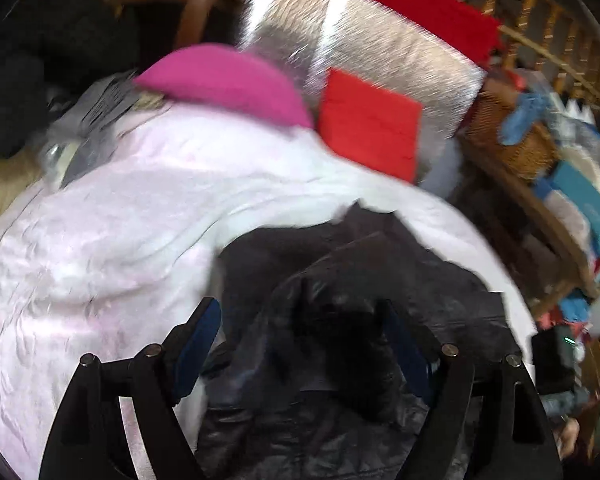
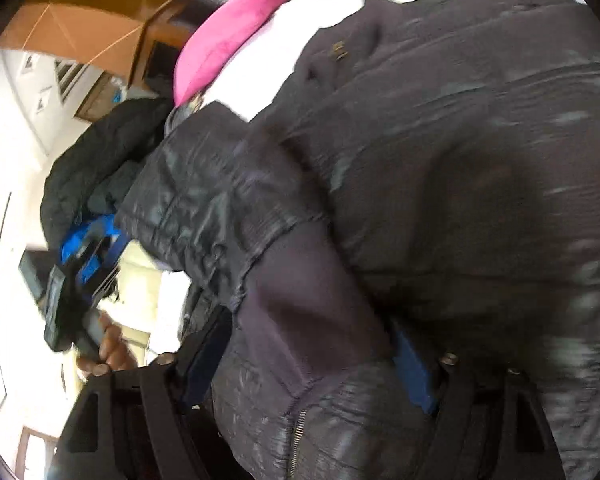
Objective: Fold large clothes
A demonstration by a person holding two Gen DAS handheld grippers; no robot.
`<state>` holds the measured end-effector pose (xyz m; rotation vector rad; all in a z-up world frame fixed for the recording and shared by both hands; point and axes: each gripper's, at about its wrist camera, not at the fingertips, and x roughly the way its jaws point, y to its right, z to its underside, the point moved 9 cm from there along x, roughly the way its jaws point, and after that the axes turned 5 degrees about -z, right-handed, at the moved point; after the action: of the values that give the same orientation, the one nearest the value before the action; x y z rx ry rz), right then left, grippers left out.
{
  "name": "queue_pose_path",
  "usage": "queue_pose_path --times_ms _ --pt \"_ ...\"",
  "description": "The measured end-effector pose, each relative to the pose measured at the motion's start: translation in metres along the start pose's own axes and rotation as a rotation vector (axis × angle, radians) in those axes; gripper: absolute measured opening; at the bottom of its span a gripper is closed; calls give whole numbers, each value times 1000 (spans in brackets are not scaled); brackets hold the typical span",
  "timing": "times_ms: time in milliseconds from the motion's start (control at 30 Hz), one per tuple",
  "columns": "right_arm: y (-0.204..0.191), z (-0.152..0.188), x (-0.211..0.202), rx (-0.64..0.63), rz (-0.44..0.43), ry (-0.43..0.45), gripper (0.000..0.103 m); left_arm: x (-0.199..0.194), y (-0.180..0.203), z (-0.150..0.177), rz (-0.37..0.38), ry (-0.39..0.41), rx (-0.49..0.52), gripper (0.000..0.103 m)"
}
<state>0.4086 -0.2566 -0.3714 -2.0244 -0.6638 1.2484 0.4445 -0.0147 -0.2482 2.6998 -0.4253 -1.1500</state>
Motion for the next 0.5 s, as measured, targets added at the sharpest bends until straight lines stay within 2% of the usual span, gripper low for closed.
queue_pose_path --times_ms 33,67,267,300,333,433,500 --pt "-2 -1 4 -31 16 0 52 6 -3 3 -7 -21 -8 83" --pt "-9 0 7 -77 36 2 32 12 -5 6 -9 -48 -18 83" --pt "-25 -1 3 -158 117 93 27 36 -5 24 -23 -150 -29 83" --pt "-24 -4 0 -165 148 115 23 37 -5 25 -30 -152 -26 83" --pt "-26 -6 -9 -173 165 140 15 37 -4 26 -35 -151 -19 83" --pt "-38 -27 -49 -238 237 296 10 30 4 24 -18 -127 0 83" --pt "-39 -38 -73 -227 237 372 10 25 14 23 7 -106 32 83"
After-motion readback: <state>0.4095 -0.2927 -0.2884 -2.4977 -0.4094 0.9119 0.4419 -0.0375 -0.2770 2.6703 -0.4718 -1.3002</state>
